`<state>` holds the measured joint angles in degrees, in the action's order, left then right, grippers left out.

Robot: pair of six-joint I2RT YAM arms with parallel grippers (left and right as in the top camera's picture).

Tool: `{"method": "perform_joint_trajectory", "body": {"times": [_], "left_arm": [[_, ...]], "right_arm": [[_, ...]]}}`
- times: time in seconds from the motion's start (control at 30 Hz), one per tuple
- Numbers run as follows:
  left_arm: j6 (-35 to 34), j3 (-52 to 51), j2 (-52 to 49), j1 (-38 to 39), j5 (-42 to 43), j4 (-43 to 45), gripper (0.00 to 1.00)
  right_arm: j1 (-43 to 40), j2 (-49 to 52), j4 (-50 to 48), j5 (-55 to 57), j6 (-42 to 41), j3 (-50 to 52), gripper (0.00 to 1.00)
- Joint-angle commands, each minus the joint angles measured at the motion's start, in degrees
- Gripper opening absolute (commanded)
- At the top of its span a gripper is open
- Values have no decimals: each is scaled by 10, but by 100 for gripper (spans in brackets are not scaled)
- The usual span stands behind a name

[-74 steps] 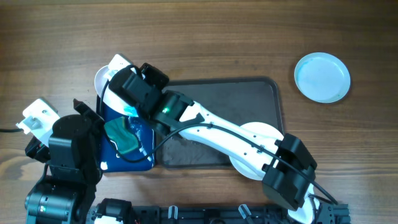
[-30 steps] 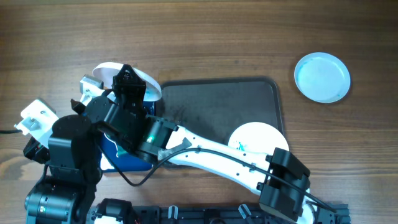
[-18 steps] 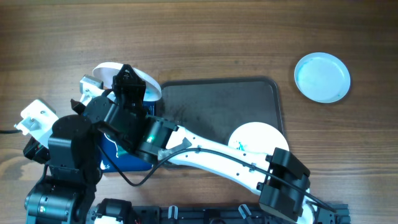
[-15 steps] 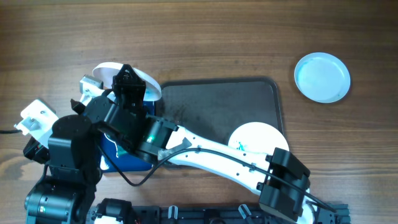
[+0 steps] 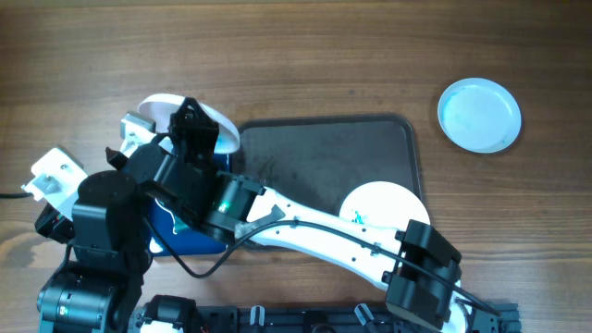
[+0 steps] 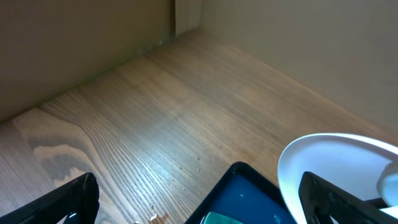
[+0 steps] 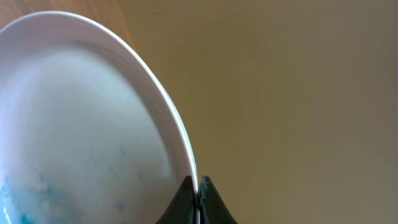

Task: Clean dirty plates on tray and stack at the side
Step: 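Hold the tilted plate above the blue tray to drain it, then carry the plate right and set it on the first cleaned plate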

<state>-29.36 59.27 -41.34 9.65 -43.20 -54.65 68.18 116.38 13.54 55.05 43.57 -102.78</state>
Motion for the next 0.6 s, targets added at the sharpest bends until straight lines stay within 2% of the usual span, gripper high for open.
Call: {"method": "perform_joint_trajectory", "body": {"times": [0.0, 0.03, 0.1, 0.23, 0.37, 0.5, 0.57], "left_arm": [[5, 3, 0, 2, 0, 0, 100], [5, 3, 0, 2, 0, 0, 100], [4, 3, 0, 2, 0, 0, 100], [5, 3, 0, 2, 0, 0, 100], [5, 3, 0, 2, 0, 0, 100], [5, 3, 0, 2, 0, 0, 100], [5, 3, 0, 2, 0, 0, 100]], "right_arm": [[1, 4, 78, -99, -233, -14, 4], [-2, 4, 96, -122, -271, -14, 4], [-20, 4, 146, -198, -410, -14, 4], [-75, -1, 199, -285, -565, -14, 4], [-179, -19, 236, -408, -653, -14, 4], [-342, -31, 291, -548, -739, -14, 4], [-411, -31, 318, -580, -764, -14, 4]]}}
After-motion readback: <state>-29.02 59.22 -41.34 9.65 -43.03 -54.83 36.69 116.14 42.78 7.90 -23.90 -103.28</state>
